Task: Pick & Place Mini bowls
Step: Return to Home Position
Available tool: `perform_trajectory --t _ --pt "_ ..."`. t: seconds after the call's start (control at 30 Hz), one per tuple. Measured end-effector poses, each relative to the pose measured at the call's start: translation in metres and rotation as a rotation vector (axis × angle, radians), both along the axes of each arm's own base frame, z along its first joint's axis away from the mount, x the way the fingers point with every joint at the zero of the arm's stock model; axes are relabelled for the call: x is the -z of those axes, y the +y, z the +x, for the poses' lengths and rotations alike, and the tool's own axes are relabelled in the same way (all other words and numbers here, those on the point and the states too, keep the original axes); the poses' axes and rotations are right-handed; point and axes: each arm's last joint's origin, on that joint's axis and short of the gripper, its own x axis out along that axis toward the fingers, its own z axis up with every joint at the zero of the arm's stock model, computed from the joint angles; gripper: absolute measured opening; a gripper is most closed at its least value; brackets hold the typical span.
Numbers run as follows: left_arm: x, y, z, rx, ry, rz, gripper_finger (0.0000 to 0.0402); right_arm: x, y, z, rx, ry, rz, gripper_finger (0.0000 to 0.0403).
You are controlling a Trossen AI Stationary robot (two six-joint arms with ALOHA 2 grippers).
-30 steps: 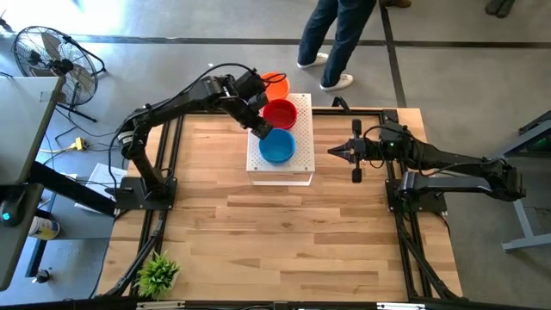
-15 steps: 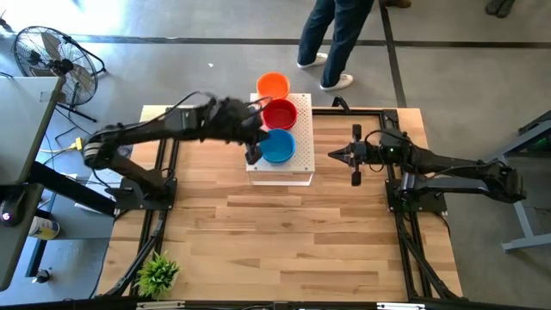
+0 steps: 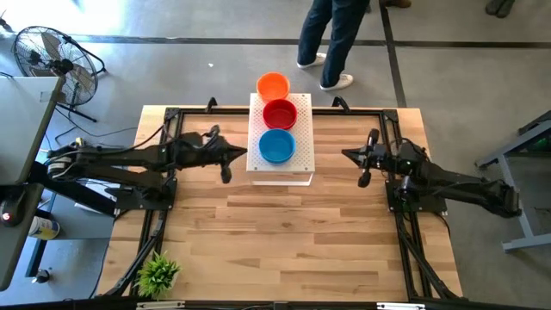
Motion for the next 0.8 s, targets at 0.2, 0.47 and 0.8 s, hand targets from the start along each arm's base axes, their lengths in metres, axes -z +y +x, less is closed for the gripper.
perform_trajectory --t 0.2,0.47,0.8 --pt "0.021 -0.005 -0.033 -0.016 -0.024 0.023 0.0001 0.016 0.004 -0.016 0.072 -0.005 0.000 0.0000" --pt "0.049 -0.009 -0.063 -0.031 -0.074 0.035 0.0000 0.033 0.008 -0.027 0.098 -0.018 0.026 0.0000" --pt "0.075 -0.018 -0.104 0.048 -0.223 0.070 0.0000 0.035 0.008 -0.026 0.089 -0.031 0.037 0.0000"
